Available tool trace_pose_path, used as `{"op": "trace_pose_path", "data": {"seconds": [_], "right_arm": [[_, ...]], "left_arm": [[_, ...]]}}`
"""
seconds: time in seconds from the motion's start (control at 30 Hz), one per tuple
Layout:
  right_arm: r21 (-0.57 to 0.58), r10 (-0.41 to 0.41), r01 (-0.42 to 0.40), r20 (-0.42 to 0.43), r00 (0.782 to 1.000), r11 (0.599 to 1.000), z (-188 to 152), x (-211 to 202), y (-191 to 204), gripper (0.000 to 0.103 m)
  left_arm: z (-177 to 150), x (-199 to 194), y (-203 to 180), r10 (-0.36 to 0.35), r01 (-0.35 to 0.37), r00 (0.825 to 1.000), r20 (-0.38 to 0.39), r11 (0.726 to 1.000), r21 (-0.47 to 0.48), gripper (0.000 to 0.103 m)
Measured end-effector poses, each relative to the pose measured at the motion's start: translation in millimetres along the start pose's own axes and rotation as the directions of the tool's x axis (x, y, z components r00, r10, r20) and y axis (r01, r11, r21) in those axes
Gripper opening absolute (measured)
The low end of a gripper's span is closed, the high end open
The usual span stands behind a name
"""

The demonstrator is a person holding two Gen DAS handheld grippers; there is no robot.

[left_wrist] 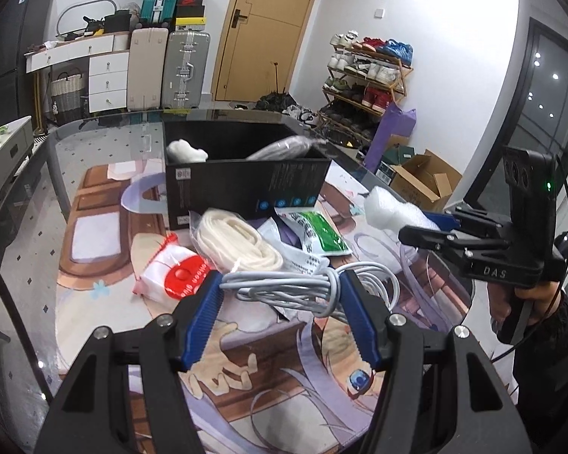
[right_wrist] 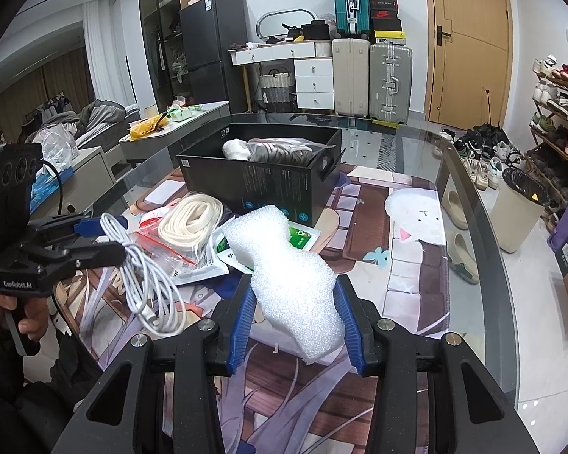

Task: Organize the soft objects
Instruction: 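Carry the cable with the left gripper and the foam with the right gripper toward the box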

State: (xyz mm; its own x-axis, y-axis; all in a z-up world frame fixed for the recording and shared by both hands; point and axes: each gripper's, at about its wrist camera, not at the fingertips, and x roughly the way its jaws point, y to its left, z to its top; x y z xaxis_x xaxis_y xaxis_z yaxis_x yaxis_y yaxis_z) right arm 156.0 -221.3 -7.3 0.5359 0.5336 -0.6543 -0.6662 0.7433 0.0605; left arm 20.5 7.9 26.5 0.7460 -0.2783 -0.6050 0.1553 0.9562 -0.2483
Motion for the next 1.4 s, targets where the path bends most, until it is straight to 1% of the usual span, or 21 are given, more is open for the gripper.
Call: {"op": "trace_pose_path", "data": {"seconds": [0.53,0.97,1.33,1.4], "right_arm": [[0.015,-0.024,0.023,0.062,0.998,1.0,18.6,-10.9,4.2,0.042],[0.018,-0.056,0.055,0.091,0.994,0.998,52.2,-2.2,10.9,0.042],[0.015,-0.085,0.084,0.104,0.991,0.996,85.3,11.8,13.6,0.042],[0.02,-0.089,0.087,0.101,0.991,0.996,90.9,15.7,12.4,0.042]], "left_arm": [[35.3,-9.3,8.7,0.027,-0.026,0.995,0.101,1.0,-0.005,0.062],[63.3,-4.6,27.7,0.078,-0.071,0.982,0.173,0.996,-0.049,0.062],[84.9,9.8,37.2,0.142,-0.132,0.969,0.201,0.989,-0.065,0.062],[88.6,13.1,39.1,0.146,-0.134,0.968,0.203,0.989,-0.069,0.062]]}}
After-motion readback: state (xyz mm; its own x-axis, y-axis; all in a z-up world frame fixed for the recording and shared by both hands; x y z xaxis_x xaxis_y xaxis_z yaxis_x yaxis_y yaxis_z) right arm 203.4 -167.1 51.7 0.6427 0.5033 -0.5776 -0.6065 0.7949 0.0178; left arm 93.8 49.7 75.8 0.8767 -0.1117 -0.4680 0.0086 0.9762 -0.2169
